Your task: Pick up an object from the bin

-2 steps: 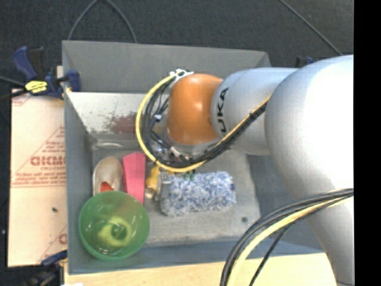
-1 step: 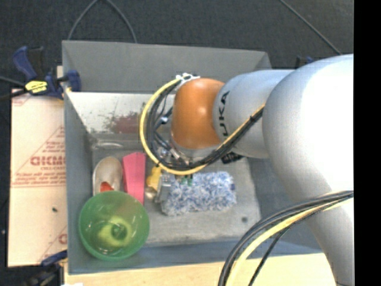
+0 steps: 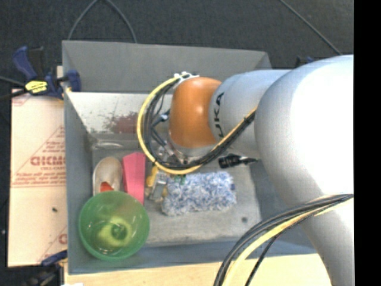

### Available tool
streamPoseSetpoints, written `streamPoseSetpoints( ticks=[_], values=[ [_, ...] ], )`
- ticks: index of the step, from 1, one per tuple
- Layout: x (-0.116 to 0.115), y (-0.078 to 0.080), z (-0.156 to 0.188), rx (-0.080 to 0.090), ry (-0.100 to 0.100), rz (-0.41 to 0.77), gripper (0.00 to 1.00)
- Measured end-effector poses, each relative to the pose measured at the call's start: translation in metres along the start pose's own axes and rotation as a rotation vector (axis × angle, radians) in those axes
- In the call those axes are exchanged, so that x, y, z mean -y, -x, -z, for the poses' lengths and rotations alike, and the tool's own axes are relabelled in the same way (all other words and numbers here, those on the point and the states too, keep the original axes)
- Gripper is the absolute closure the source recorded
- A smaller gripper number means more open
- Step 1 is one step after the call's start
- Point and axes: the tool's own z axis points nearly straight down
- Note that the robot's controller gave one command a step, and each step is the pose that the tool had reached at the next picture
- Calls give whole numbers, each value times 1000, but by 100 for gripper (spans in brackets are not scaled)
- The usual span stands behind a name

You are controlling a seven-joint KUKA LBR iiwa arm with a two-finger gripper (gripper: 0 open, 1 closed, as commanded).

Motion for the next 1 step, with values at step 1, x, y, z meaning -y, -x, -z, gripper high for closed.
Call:
streamPoseSetpoints(
  ticks=[1],
  values=[
    [-4,-1,0,1,-1,72,0]
  ],
)
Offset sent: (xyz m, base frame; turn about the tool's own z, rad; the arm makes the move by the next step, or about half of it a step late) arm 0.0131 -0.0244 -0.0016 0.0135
